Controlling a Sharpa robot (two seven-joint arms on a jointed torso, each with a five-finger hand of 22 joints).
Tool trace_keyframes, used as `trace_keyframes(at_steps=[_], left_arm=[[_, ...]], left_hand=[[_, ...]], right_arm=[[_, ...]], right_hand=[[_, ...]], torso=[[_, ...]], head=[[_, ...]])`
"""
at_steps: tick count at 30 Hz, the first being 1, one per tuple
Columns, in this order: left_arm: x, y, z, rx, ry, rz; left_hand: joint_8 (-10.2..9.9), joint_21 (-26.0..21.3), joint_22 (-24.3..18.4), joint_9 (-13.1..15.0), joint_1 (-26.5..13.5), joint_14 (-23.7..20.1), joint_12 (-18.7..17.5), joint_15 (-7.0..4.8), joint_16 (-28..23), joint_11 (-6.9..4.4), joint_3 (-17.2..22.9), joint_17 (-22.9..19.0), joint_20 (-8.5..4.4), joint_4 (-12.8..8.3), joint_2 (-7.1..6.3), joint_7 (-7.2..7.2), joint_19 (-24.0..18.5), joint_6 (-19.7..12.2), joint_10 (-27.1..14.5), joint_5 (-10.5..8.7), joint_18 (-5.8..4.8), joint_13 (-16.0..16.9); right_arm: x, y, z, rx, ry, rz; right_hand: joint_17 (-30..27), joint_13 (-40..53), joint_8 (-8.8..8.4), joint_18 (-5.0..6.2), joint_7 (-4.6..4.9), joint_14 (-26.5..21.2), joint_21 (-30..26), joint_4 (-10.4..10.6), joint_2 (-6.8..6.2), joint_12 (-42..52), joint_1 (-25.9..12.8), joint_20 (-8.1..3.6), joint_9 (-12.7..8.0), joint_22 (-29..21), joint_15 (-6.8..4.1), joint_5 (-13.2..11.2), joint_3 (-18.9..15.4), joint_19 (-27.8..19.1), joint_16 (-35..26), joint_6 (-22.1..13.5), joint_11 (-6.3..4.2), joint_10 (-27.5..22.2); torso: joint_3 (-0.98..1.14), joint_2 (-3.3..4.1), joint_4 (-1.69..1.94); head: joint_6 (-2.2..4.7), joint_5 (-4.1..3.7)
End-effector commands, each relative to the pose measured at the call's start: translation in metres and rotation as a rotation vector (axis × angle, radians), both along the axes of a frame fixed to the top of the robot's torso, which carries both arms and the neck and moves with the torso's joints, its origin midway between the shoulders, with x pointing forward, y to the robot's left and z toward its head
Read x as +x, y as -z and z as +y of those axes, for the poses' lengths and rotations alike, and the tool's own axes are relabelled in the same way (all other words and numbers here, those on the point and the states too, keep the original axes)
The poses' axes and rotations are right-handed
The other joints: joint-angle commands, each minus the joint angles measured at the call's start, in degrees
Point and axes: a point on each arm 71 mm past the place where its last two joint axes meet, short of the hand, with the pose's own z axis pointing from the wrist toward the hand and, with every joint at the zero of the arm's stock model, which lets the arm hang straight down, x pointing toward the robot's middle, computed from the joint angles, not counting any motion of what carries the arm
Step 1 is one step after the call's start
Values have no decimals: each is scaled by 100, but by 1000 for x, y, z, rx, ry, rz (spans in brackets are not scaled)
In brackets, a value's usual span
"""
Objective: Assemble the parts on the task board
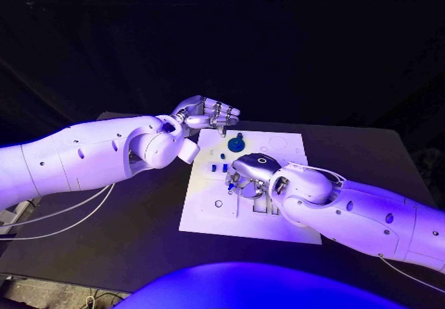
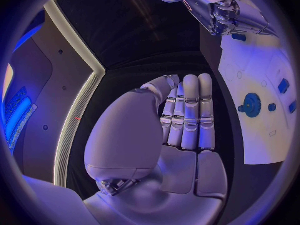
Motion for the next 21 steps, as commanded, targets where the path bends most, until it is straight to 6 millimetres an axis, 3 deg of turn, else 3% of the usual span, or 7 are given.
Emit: trace_keyframes(at_steps=[1,21], left_arm=[[-1,-1,-3,-16,19,0],[-1,-2,-3,-16,20,-2]], left_hand=[[-6,-22,-9,-9,-4,-40,29,10,-37,4,-25,-6,-8,-22,43,13,-37,-28,-28,7,36,6],[-5,-23,-8,-10,-10,-41,31,11,-38,5,-31,-6,-6,-21,42,14,-39,-28,-30,6,35,7]], right_arm=[[0,4,0,-32,-2,-8],[-1,10,1,-62,-9,10]], right_hand=[[903,5,33,-98,-5,467,9,42,39,-29,-3,-9,12,3,-20,33,-4,-9,29,41,-20,-9],[902,6,32,-102,-5,467,23,46,39,-30,-8,-8,14,21,-19,39,-8,-4,29,40,-20,-8]], torso=[[4,2,5],[4,-2,1]], head=[[0,4],[0,50]])
